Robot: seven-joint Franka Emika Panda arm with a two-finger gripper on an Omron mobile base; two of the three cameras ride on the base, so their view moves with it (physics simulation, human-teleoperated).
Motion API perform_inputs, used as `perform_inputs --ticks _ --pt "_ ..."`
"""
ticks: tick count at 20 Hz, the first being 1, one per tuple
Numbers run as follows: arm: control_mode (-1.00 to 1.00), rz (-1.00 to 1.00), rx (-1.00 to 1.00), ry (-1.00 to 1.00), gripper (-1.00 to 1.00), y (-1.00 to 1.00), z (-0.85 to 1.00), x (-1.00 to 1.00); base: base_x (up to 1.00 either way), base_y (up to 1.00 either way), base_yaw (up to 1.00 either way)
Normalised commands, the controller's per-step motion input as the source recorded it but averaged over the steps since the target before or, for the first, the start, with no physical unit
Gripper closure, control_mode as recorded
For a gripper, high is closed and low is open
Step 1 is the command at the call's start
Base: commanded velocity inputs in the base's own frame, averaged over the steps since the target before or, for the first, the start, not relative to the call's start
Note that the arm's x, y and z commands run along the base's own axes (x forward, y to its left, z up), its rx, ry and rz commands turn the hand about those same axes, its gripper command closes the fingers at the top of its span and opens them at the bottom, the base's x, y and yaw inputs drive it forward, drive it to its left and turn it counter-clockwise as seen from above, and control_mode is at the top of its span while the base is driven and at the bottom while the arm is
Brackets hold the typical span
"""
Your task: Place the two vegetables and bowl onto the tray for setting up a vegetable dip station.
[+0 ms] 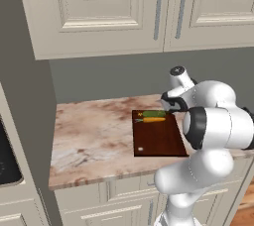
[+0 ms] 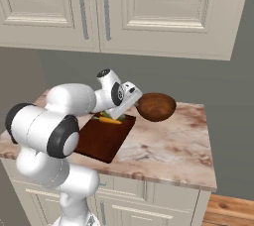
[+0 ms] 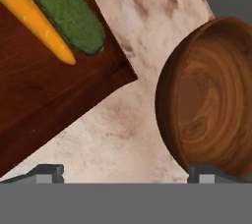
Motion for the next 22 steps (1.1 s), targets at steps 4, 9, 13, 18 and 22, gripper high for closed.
perform_inputs --ticks 4,9,13,18,22 --pt "-1.0 0.0 0.0 0.0 -1.0 -0.14 -0.06 0.22 0.0 0.0 0.0" --pt "-1.0 0.0 0.0 0.0 -1.0 -0.18 -0.05 0.19 0.0 0.0 0.0" --pt "-1.0 0.0 0.0 0.0 -1.0 -0.15 -0.1 0.21 0.0 0.0 0.0" --pt "-1.0 0.0 0.0 0.0 -1.0 -0.1 -0.15 0.27 0.0 0.0 0.0" --pt "-1.0 0.0 0.0 0.0 -1.0 -0.08 -0.17 0.31 0.0 0.0 0.0"
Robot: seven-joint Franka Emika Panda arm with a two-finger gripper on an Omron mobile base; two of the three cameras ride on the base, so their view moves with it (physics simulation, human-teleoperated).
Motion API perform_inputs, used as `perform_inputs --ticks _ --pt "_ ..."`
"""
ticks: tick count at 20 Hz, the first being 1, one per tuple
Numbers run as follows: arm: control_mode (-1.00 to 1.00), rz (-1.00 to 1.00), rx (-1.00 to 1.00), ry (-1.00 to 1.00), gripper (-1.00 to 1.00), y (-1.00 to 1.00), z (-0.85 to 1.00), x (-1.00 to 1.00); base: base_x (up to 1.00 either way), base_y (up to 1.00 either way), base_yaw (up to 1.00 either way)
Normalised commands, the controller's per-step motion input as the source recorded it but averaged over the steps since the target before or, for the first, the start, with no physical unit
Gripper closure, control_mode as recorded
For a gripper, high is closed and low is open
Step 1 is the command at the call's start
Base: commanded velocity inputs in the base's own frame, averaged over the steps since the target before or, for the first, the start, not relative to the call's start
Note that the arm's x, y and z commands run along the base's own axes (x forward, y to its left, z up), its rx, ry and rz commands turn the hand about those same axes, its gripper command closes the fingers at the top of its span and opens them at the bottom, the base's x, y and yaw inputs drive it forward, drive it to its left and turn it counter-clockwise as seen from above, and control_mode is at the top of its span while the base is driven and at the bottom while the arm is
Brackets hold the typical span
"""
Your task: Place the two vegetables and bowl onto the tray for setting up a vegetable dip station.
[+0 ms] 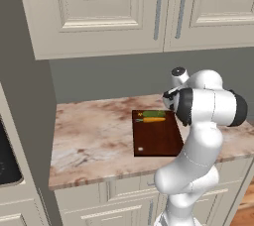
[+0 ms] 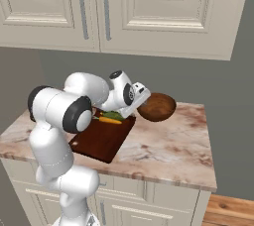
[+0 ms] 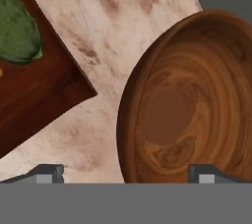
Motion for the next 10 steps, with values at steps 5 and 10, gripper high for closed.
perform_inputs --ticks 5,10 --pt "-1.0 0.0 0.0 0.0 -1.0 -0.08 -0.18 0.27 0.0 0.0 0.0" --pt "-1.0 0.0 0.0 0.0 -1.0 -0.03 -0.16 0.05 0.0 0.0 0.0"
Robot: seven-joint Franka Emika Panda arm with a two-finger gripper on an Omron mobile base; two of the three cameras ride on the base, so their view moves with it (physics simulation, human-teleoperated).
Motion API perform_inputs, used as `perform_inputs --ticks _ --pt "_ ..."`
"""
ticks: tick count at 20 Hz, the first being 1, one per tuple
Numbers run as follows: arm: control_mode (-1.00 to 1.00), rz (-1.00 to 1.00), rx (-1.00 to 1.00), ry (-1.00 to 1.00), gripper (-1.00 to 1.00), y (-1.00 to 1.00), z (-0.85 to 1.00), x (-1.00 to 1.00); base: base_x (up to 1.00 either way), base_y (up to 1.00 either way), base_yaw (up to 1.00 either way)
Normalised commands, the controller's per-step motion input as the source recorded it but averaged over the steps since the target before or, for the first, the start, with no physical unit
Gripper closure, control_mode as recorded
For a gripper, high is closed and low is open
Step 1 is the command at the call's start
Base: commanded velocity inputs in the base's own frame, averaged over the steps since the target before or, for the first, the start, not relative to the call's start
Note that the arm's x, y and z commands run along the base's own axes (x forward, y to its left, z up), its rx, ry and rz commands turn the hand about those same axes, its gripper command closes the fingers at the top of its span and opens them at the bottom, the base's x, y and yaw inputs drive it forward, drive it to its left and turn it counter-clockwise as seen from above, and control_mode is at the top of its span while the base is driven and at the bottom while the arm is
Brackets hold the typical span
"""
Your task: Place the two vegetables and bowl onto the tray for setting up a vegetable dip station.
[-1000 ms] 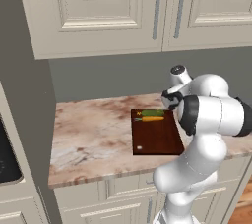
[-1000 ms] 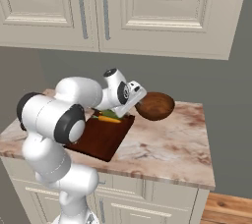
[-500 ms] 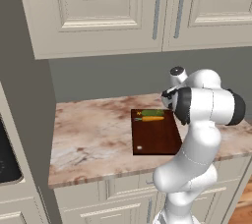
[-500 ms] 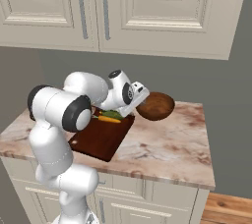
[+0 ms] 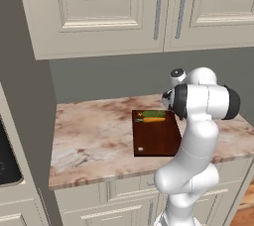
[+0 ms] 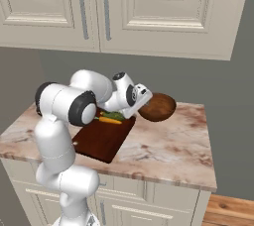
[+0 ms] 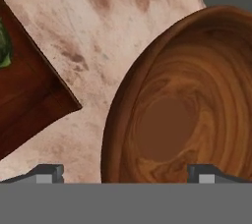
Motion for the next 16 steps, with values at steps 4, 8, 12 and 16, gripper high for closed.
perform_inputs --ticks 4,8,12,16 --pt "-1.0 0.0 0.0 0.0 -1.0 0.0 -0.22 0.01 0.0 0.0 0.0" --pt "-1.0 0.0 0.0 0.0 1.0 0.0 -0.21 0.06 0.0 0.0 0.0" --pt "-1.0 0.0 0.0 0.0 1.0 0.0 -0.04 0.04 0.0 0.0 0.0" --pt "-1.0 0.0 0.0 0.0 1.0 0.0 0.0 0.0 0.0 0.0 0.0"
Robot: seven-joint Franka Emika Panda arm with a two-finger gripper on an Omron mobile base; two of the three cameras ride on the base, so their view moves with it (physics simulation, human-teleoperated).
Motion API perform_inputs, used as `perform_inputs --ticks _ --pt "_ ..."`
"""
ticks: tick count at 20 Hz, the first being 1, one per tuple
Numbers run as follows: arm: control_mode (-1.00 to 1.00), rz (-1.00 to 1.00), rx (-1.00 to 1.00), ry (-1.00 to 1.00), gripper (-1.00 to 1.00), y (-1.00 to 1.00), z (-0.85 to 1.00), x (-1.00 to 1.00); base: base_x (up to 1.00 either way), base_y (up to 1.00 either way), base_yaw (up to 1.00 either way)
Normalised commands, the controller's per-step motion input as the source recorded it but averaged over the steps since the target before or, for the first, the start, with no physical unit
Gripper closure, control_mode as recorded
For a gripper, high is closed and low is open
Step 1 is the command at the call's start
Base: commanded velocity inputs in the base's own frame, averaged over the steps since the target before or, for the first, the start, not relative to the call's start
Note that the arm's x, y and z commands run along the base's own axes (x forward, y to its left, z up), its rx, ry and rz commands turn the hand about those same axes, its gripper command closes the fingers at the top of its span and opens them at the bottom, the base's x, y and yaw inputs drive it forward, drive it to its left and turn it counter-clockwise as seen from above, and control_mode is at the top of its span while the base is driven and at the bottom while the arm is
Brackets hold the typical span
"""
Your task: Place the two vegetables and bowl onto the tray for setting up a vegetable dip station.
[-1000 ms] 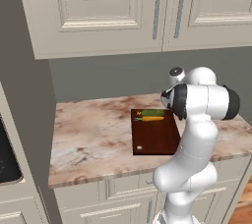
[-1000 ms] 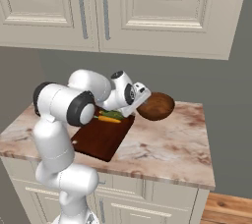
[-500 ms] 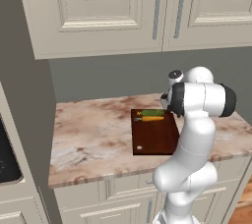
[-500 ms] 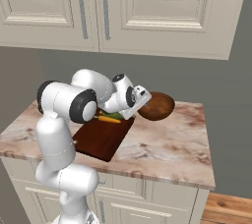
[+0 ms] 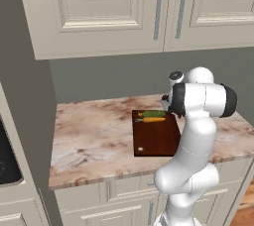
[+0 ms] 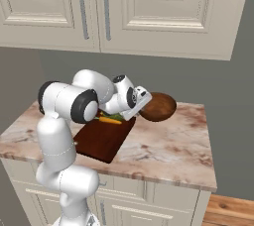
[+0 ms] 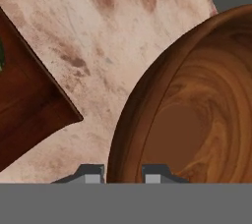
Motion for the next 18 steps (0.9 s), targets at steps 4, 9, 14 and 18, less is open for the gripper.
perform_inputs --ticks 4,9,14,18 --pt "-1.0 0.0 0.0 0.0 1.0 0.0 0.0 0.0 0.0 0.0 0.0" --pt "-1.0 0.0 0.0 0.0 1.0 0.0 0.04 0.0 0.0 0.0 0.0" --pt "-1.0 0.0 0.0 0.0 1.0 0.0 0.17 0.0 0.0 0.0 0.0" --pt "-1.0 0.0 0.0 0.0 1.0 0.0 0.21 -0.03 0.0 0.0 0.0"
